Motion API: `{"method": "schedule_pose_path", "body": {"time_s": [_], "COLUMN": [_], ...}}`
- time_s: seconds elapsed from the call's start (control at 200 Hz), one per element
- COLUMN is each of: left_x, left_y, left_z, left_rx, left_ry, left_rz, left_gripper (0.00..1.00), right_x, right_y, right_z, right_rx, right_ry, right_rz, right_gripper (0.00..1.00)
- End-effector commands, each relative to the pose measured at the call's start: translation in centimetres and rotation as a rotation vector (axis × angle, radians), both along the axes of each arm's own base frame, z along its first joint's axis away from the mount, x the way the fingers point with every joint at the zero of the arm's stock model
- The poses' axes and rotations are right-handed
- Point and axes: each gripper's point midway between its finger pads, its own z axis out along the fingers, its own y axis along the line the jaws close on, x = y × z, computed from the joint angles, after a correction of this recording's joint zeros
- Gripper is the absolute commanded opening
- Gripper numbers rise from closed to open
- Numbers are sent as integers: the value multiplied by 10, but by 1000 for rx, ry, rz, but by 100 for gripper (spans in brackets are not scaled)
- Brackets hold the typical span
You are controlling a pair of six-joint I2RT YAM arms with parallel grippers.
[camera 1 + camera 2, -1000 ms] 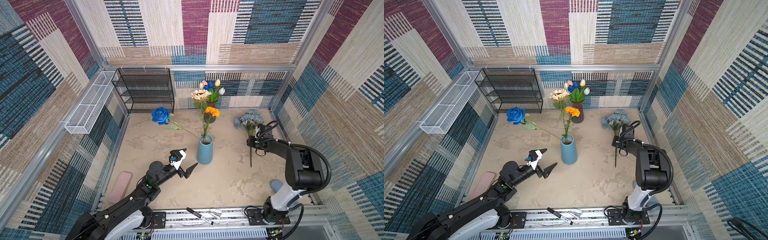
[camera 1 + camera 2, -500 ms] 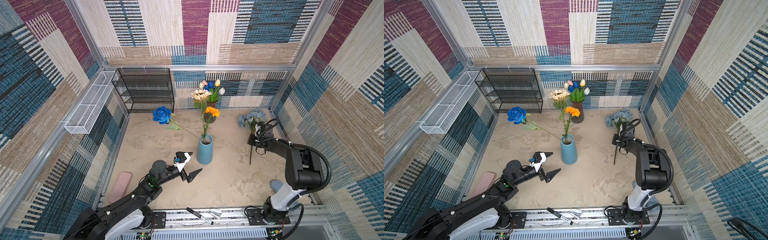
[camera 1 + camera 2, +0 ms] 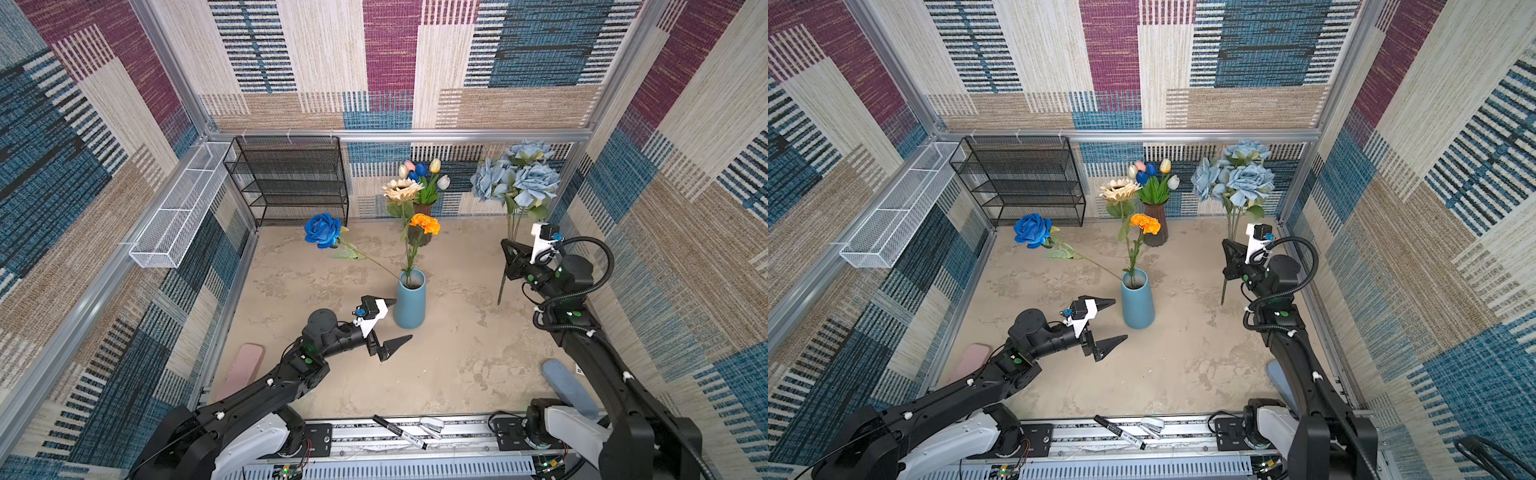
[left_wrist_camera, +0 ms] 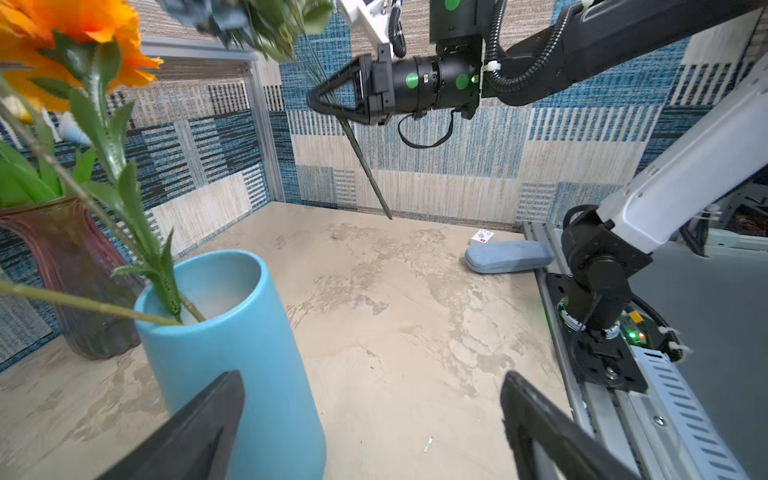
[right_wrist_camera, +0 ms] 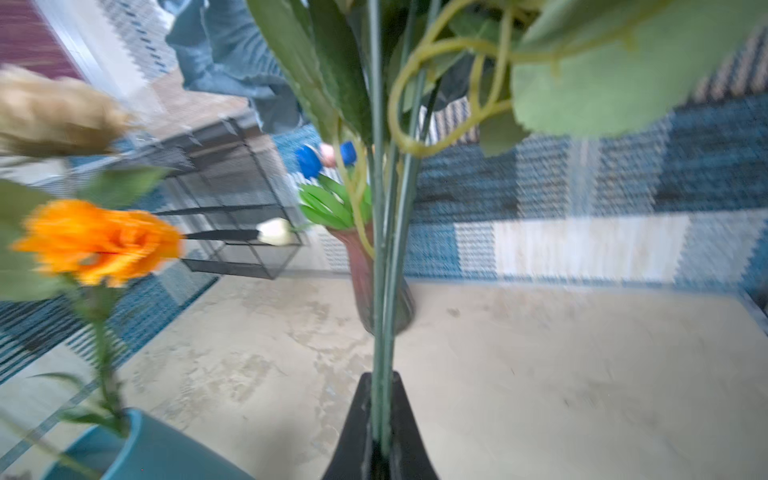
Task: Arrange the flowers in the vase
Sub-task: 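Carry the pale blue roses over the teal vase and lower stems in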
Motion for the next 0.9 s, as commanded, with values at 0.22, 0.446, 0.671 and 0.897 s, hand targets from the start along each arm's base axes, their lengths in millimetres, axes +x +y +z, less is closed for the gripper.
{"method": "schedule_pose_path", "body": {"time_s": [0.22, 0.446, 0.671, 0.897], "left_x": [24, 34, 34, 35], "left_y": [22, 25, 24, 24], "left_z": [24, 17, 9, 3], "left_rx": [-76, -81, -76, -44], "left_ry": [-70, -44, -24, -18], "left_rz": [175, 206, 203, 202], "left_gripper": [99, 99, 99, 99], "right_x": [-104, -126, -112, -80], "right_y": [104, 143, 179, 202], "right_z": [121, 137, 130, 101], "right_rx": [24, 129, 192, 185], "right_ry": [-574, -735, -760, -710], "right_rz": [435, 590, 658, 653], "right_gripper": [0, 0, 0, 0]}}
